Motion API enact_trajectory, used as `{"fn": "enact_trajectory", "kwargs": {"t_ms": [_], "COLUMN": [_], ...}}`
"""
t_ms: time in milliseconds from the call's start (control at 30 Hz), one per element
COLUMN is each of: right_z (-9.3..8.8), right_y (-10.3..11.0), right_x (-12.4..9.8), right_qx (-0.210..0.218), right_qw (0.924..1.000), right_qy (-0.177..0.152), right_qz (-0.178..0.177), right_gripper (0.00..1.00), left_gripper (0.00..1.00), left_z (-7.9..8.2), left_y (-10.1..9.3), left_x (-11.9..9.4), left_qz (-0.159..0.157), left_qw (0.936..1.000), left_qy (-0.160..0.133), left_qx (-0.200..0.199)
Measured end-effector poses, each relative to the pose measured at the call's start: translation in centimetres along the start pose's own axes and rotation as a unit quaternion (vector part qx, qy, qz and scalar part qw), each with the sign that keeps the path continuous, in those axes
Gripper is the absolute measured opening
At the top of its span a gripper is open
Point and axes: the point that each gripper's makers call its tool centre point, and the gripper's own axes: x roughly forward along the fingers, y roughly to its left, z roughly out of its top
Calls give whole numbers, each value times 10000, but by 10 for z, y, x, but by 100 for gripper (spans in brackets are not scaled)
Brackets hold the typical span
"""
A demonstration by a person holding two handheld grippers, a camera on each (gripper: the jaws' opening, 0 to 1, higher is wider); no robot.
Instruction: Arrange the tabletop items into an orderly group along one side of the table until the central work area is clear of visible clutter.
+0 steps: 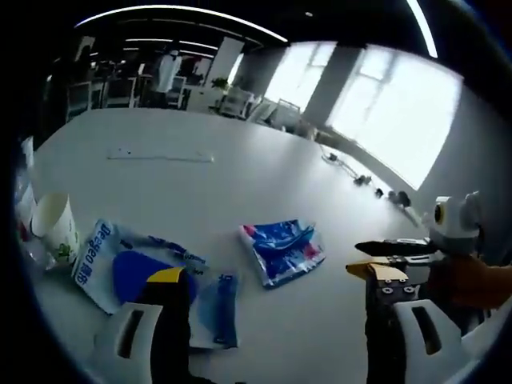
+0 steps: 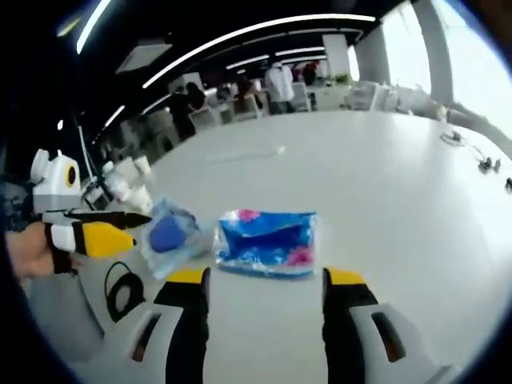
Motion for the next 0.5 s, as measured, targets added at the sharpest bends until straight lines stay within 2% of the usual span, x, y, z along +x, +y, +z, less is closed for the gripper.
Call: {"fn": "enact_trajectory", "kwargs": {"t_ms": [67,167,300,500], "right_z": [-4,1,-3,-6], "right_y": [0,4,10,19], "right_x": [-2,-8,-10,-14], "right_qx": [126,90,104,64], "right_qw": [9998,9999,9999,9998], "right_qy": [138,33,132,164], "right_qz": [-27,-30,-20,22], "right_gripper": [56,58,57,57], "left_gripper": [88,89,86,86], "left_z": [-2,3,1,3], "left_y": [7,15,25,30], "left_x": [-10,-24,-31,-40], "left_qz": [59,113,274,330], "left_qw": [10000,9999,9995,9994], "left_qy": [59,-25,16,-66], "left_qx": [-39,-10,-136,-110]}}
